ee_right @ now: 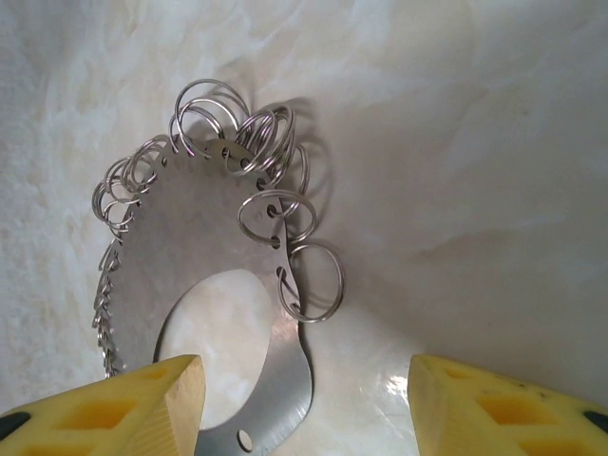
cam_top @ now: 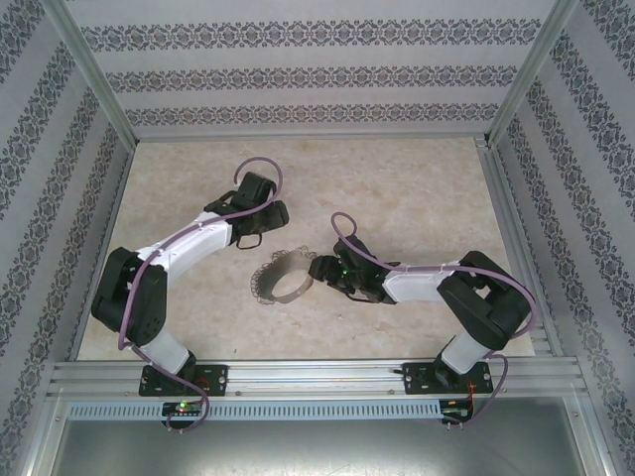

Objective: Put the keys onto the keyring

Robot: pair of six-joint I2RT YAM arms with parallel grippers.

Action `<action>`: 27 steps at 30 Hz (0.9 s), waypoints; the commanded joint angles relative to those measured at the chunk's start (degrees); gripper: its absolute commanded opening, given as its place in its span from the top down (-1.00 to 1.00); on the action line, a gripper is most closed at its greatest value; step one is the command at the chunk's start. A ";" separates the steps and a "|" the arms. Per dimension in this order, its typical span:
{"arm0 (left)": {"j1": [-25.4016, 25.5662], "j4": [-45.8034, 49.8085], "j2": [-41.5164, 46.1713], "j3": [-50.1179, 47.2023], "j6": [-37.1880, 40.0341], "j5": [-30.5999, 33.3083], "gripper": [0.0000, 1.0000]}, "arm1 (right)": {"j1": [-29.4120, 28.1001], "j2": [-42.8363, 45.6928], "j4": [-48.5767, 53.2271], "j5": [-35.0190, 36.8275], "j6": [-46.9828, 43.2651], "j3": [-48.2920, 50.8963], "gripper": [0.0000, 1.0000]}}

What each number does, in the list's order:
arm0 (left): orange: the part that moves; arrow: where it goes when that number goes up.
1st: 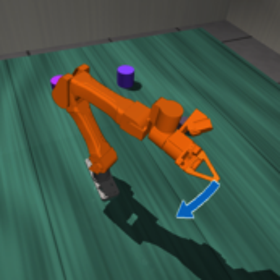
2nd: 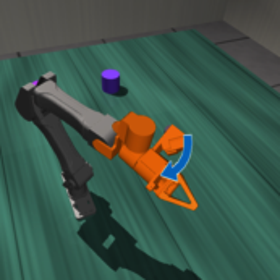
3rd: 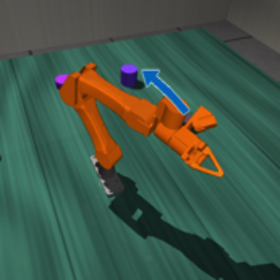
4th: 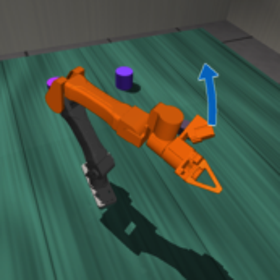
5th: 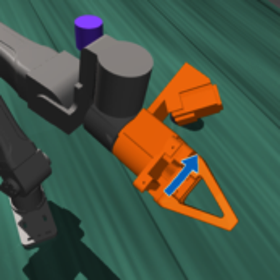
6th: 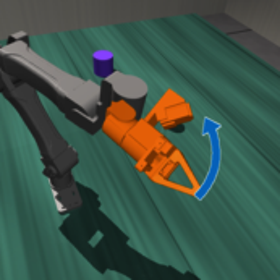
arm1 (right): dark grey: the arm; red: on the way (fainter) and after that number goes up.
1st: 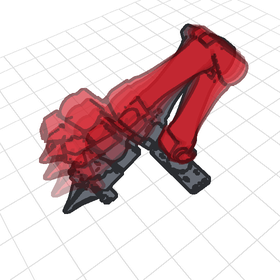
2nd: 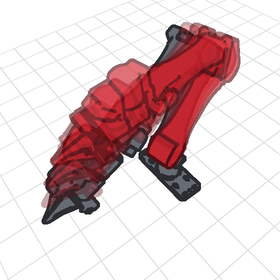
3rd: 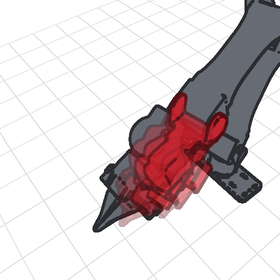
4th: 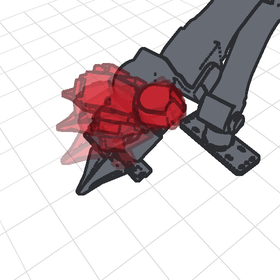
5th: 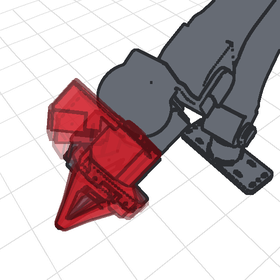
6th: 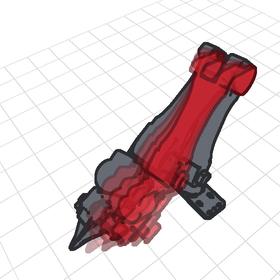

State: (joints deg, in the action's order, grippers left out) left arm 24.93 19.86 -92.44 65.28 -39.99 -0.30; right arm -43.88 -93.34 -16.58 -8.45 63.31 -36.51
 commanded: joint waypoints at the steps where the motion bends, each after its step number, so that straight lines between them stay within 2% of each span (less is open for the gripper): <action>1: -1.24 0.71 2.78 -0.63 2.28 -1.34 -0.20 | -0.69 -3.56 -2.40 -1.09 3.64 -1.64 -0.18; 14: -2.34 -0.96 4.13 -2.03 1.76 -2.16 -0.28 | -1.17 -9.53 -2.87 -3.89 5.53 -8.46 -0.17; 27: -2.30 -1.54 4.28 -2.29 0.89 -2.83 -0.29 | -2.00 -6.78 0.19 -2.07 3.62 -9.55 -0.15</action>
State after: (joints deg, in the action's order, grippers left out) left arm 23.11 19.70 -90.24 63.33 -39.03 -2.79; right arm -43.77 -97.03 -6.94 -8.43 67.55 -44.16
